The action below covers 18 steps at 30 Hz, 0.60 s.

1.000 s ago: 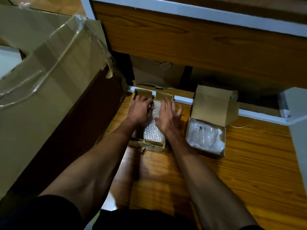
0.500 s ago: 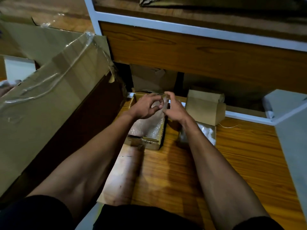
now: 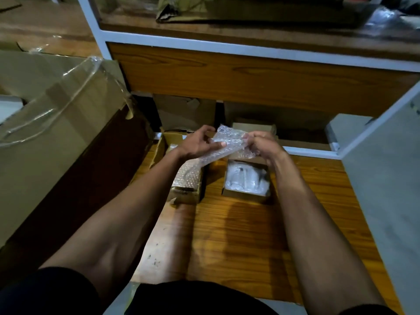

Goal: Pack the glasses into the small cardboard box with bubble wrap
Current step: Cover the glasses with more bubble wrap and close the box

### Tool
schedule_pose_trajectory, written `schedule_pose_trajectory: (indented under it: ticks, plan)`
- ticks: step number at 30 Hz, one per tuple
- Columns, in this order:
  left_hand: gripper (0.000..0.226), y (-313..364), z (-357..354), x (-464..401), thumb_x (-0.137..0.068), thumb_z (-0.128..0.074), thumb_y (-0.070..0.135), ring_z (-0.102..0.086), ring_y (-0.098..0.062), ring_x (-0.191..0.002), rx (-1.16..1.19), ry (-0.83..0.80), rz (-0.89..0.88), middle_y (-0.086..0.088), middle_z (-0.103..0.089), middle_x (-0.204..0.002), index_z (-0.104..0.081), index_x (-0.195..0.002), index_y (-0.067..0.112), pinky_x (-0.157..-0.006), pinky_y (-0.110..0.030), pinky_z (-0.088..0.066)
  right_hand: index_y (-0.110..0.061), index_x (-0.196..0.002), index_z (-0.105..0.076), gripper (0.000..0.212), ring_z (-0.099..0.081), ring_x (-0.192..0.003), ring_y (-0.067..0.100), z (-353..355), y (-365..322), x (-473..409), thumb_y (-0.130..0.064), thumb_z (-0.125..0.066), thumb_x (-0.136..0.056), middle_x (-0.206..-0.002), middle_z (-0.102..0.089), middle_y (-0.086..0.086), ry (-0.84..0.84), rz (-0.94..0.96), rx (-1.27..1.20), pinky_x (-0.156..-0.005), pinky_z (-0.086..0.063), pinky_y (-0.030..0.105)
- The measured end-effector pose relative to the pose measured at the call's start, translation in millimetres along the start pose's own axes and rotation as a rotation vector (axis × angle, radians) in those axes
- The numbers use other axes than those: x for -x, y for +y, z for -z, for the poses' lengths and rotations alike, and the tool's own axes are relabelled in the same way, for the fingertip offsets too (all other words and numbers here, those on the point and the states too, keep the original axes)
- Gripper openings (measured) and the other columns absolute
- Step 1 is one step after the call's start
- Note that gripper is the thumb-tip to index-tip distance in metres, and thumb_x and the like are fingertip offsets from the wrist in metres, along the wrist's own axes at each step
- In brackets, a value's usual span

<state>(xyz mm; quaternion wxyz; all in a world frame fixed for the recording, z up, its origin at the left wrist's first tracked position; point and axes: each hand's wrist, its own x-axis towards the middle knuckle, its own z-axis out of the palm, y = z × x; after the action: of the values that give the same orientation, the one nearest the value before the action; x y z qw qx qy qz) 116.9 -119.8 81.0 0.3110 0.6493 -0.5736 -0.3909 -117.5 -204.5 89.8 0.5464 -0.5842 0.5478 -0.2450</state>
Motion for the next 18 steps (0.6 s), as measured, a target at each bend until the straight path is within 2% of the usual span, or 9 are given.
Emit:
schedule_pose_trajectory:
  ticks: [1, 3, 5, 6, 9, 11, 12, 15, 18]
  plan:
    - [0.075, 2.5, -3.5, 0.2, -0.082, -0.079, 0.063, -0.064, -0.012, -0.099, 0.065, -0.048, 0.056, 0.002, -0.064, -0.115, -0.054, -0.142, 0.026, -0.076, -0.030, -0.053, -0.016, -0.087, -0.076, 0.024, -0.063, -0.073, 0.015, 8.5, 4.4, 2.3, 0.003, -0.062, -0.092, -0.098, -0.074, 0.006, 0.038, -0.018, -0.040, -0.054, -0.045, 0.023]
    - [0.060, 1.5, -11.8, -4.1, -0.081, -0.084, 0.058, -0.059, -0.018, -0.083, 0.179, -0.163, 0.071, 0.000, -0.067, -0.101, -0.068, -0.125, 0.021, -0.065, -0.027, -0.046, -0.017, -0.092, -0.077, 0.029, -0.070, -0.092, 0.020, 25.7, 15.8, 4.6, 0.006, -0.059, -0.089, -0.109, -0.075, 0.004, 0.109, -0.058, -0.089, -0.068, -0.054, 0.031]
    - [0.034, 0.8, -21.1, -8.5, -0.091, -0.082, 0.033, -0.052, -0.021, -0.074, 0.253, -0.253, 0.040, -0.004, -0.068, -0.092, -0.071, -0.115, 0.011, -0.056, -0.026, -0.042, -0.016, -0.102, -0.077, 0.032, -0.070, -0.104, 0.024, 39.0, 23.9, 8.8, 0.004, -0.057, -0.088, -0.111, -0.076, 0.004, 0.130, -0.108, -0.096, -0.089, -0.061, 0.042]
    - [0.024, 3.9, -25.5, -7.7, -0.095, -0.077, 0.022, -0.056, -0.016, -0.072, 0.282, -0.263, 0.040, -0.001, -0.069, -0.090, -0.070, -0.113, 0.008, -0.055, -0.025, -0.044, -0.016, -0.108, -0.077, 0.035, -0.070, -0.103, 0.025, 44.9, 27.7, 11.6, 0.003, -0.056, -0.087, -0.111, -0.076, 0.006, 0.124, -0.128, -0.084, -0.089, -0.060, 0.044]
    - [0.009, 14.0, -35.7, -10.1, -0.103, -0.065, 0.015, -0.064, -0.008, -0.082, 0.305, -0.245, 0.026, 0.005, -0.071, -0.092, -0.070, -0.109, 0.010, -0.077, -0.028, -0.052, -0.012, -0.114, -0.075, 0.038, -0.061, -0.085, 0.021, 63.4, 34.6, 23.7, -0.003, -0.055, -0.083, -0.113, -0.077, 0.010, 0.052, -0.172, -0.083, -0.070, -0.050, 0.037]
    - [0.011, 21.7, -41.5, -12.7, -0.105, -0.062, 0.019, -0.065, -0.014, -0.096, 0.295, -0.272, 0.028, 0.002, -0.072, -0.098, -0.071, -0.105, 0.014, -0.092, -0.034, -0.051, -0.016, -0.114, -0.071, 0.025, -0.067, -0.090, 0.022, 75.5, 35.6, 34.8, -0.024, -0.061, -0.094, -0.112, -0.079, 0.008, -0.080, -0.207, -0.129, -0.075, -0.051, 0.038]
    - [0.012, 25.8, -44.1, -13.3, -0.106, -0.060, 0.020, -0.064, -0.014, -0.096, 0.280, -0.289, 0.038, 0.002, -0.071, -0.099, -0.071, -0.103, 0.016, -0.092, -0.034, -0.051, -0.018, -0.119, -0.070, 0.030, -0.071, -0.096, 0.025, 81.3, 37.1, 37.0, -0.038, -0.060, -0.099, -0.111, -0.079, 0.005, -0.141, -0.218, -0.139, -0.082, -0.054, 0.040]
    - [0.016, 41.2, -50.6, -14.4, -0.109, -0.054, 0.020, -0.062, -0.006, -0.083, 0.240, -0.329, 0.039, 0.002, -0.066, -0.095, -0.068, -0.102, 0.015, -0.074, -0.023, -0.053, -0.024, -0.133, -0.065, 0.051, -0.076, -0.107, 0.027, 92.4, 39.8, 35.8, -0.059, -0.063, -0.096, -0.123, -0.076, 0.006, -0.273, -0.219, -0.105, -0.098, -0.054, 0.053]
    - [0.014, 53.7, -60.7, -16.1, -0.109, -0.052, 0.016, -0.058, -0.003, -0.068, 0.221, -0.329, 0.058, -0.001, -0.061, -0.091, -0.064, -0.104, 0.011, -0.059, -0.017, -0.052, -0.016, -0.133, -0.067, 0.055, -0.076, -0.107, 0.028, 91.4, 39.0, 33.1, -0.050, -0.077, -0.090, -0.135, -0.070, 0.010, -0.286, -0.211, -0.078, -0.110, -0.047, 0.061]
